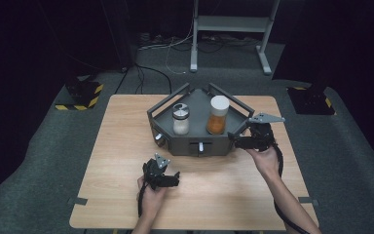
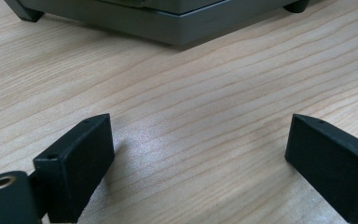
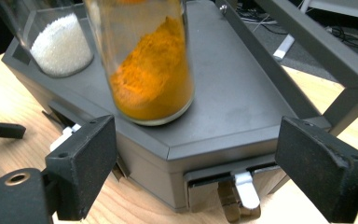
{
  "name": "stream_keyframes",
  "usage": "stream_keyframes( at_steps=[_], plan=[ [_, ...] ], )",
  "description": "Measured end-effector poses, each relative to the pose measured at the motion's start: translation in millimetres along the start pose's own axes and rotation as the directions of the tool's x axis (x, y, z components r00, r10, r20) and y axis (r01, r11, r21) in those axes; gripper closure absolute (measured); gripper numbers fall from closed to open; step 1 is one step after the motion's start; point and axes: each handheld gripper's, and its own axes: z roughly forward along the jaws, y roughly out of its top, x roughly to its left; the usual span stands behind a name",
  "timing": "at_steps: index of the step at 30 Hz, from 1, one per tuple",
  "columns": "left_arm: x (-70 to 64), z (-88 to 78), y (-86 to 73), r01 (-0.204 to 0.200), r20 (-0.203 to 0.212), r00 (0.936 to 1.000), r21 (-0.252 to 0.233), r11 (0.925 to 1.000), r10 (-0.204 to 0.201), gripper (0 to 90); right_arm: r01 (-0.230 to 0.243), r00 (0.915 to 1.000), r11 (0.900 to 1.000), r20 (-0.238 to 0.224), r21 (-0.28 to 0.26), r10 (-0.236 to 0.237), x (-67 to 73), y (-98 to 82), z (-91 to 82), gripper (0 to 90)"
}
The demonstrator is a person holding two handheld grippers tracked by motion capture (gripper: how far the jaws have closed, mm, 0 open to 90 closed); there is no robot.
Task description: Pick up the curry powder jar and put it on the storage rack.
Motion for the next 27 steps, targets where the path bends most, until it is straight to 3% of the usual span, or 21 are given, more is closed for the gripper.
stream_keyframes(
  at_steps=[27],
  plan=[
    [-0.1,0.0,0.0,-0.001,0.000,1.0000,0.000,1.0000,0.001,8.0,-0.024,0.9996,0.999,0.019,0.024,0.023,0.2,-27.9,-0.3,14.3]
  ],
)
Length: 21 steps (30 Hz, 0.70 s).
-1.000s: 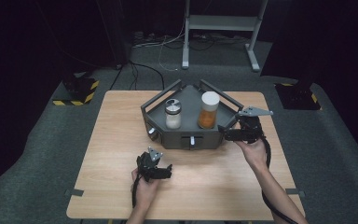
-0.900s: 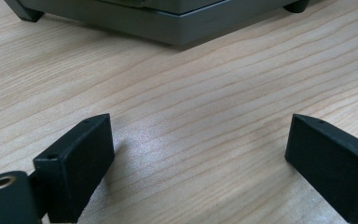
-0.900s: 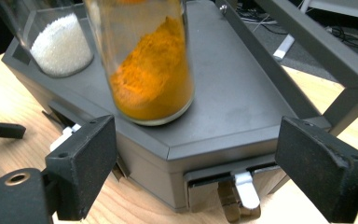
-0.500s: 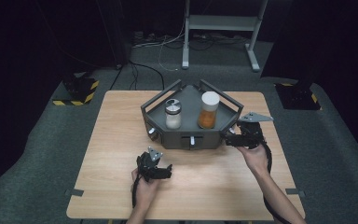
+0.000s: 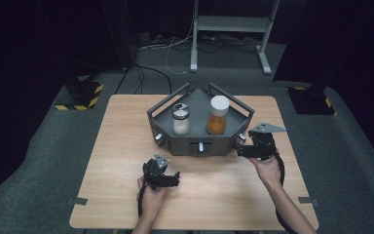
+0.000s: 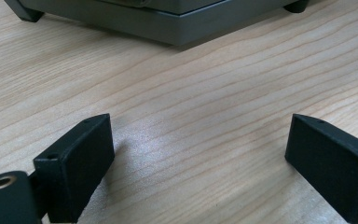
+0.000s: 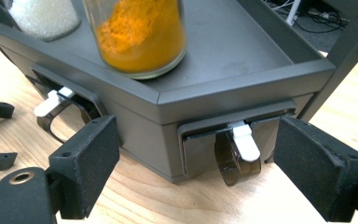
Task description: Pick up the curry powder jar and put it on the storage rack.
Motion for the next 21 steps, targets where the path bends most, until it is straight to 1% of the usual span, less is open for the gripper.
stream_keyframes(
  at_steps=[8,21],
  plan=[
    [0.0,0.0,0.0,0.000,0.000,1.0000,0.000,1.0000,0.000,8.0,-0.001,1.0000,1.000,0.009,0.008,0.001,0.7,-8.0,1.0,14.4],
    [0.0,-0.1,-0.2,-0.001,0.001,1.0000,-0.001,1.0000,0.001,8.3,-0.011,0.9999,1.000,0.005,0.021,0.010,2.0,-19.9,5.8,14.5]
  ],
)
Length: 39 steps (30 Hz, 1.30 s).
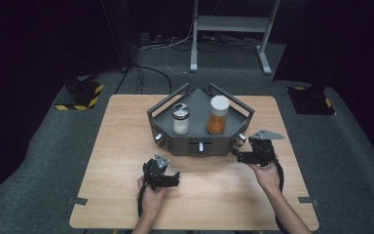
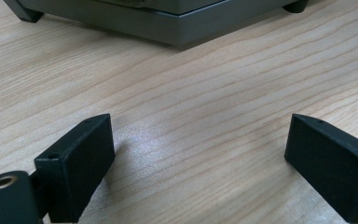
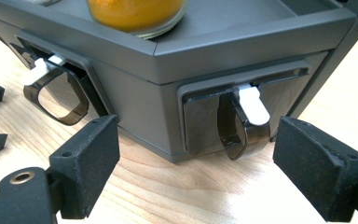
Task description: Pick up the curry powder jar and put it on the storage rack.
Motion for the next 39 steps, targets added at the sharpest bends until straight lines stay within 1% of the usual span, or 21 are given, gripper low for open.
stream_keyframes(
  at_steps=[15,22,26,31,39],
  plan=[
    [0.0,0.0,0.0,0.000,0.000,1.0000,0.000,1.0000,0.000,8.3,-0.014,0.9999,1.000,-0.001,0.011,0.014,0.3,-11.3,4.0,14.5],
    [0.0,-0.1,-0.1,0.000,0.001,1.0000,0.000,1.0000,0.000,8.4,-0.023,0.9997,0.999,-0.001,0.028,0.023,2.9,-18.2,8.6,14.5],
    [0.0,-0.1,-0.1,0.000,0.000,1.0000,-0.001,1.0000,0.000,8.5,-0.021,0.9998,0.999,-0.001,0.030,0.021,3.8,-21.8,10.6,14.5],
    [0.0,-0.1,-0.1,0.000,0.001,1.0000,-0.001,1.0000,0.000,8.5,-0.031,0.9995,0.999,-0.003,0.035,0.032,4.0,-26.1,12.5,14.5],
    [0.0,-0.1,-0.1,0.000,0.000,1.0000,-0.001,1.0000,0.000,8.5,-0.030,0.9996,0.998,0.003,0.050,0.029,7.9,-33.4,17.6,14.5]
  ],
)
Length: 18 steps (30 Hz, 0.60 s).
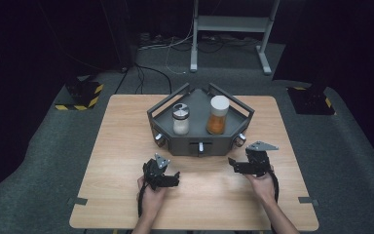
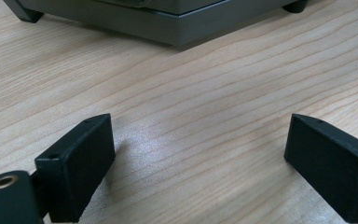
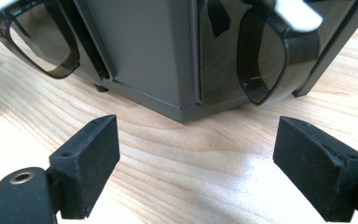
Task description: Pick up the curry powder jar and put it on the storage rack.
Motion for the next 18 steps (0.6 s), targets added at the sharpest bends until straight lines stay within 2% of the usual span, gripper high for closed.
stream_keyframes(
  at_steps=[18],
  plan=[
    [0.1,0.0,0.1,-0.001,0.000,1.0000,0.001,1.0000,0.001,8.5,-0.020,0.9998,1.000,0.010,0.018,0.020,6.3,-19.6,9.5,14.5]
  ],
)
